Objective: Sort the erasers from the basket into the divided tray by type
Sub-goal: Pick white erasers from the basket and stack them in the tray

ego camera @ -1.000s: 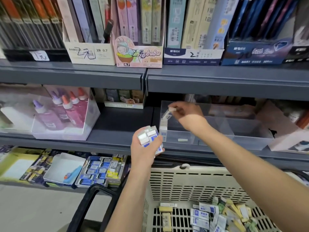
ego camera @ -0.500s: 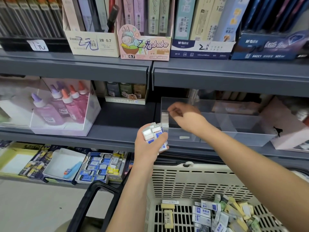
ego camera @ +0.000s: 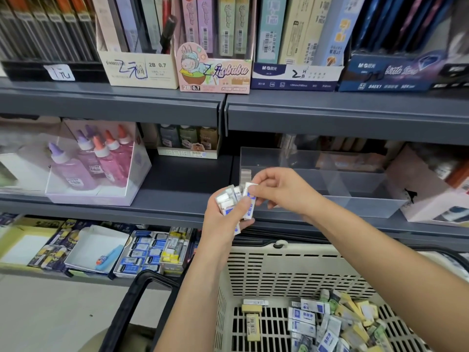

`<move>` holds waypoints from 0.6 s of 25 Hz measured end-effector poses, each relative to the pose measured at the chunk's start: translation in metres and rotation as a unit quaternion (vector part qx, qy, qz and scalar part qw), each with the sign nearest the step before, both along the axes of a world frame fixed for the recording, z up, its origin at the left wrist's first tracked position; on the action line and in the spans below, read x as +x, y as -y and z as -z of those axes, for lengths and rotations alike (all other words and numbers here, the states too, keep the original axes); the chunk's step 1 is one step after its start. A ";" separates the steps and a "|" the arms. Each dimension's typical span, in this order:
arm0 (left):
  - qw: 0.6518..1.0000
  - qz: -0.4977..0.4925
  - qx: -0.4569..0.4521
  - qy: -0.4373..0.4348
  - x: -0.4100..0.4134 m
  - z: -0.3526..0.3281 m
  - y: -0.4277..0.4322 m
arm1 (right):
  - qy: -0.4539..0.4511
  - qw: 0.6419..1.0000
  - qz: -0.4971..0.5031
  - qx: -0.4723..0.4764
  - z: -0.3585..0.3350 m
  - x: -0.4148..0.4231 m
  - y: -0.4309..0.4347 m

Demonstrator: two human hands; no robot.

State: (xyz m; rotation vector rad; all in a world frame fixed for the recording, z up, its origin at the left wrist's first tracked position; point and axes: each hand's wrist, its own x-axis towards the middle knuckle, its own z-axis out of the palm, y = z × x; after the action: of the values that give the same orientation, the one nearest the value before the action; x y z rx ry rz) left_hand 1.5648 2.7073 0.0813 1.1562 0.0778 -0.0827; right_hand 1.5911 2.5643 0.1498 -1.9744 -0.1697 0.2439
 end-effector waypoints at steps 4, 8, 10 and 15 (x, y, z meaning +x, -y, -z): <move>0.996 -0.040 -0.057 -0.051 0.004 -0.001 -0.002 | -0.008 0.999 0.027 0.027 -0.001 0.005 0.013; 0.995 -0.057 -0.048 -0.067 0.005 -0.001 -0.001 | 0.020 0.996 0.070 0.043 -0.007 0.015 0.023; 0.995 -0.060 -0.047 -0.069 0.005 -0.001 -0.002 | 0.051 0.991 0.120 0.042 -0.008 0.029 0.027; 0.995 -0.058 -0.045 -0.071 0.004 -0.002 -0.002 | 0.160 0.954 0.172 -0.188 -0.005 0.065 0.020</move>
State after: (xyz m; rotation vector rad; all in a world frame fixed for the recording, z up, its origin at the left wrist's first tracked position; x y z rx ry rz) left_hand 1.5690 2.7094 0.0835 1.0525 0.2646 -0.0652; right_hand 1.6557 2.5446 0.1543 -2.3721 0.0190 -0.2955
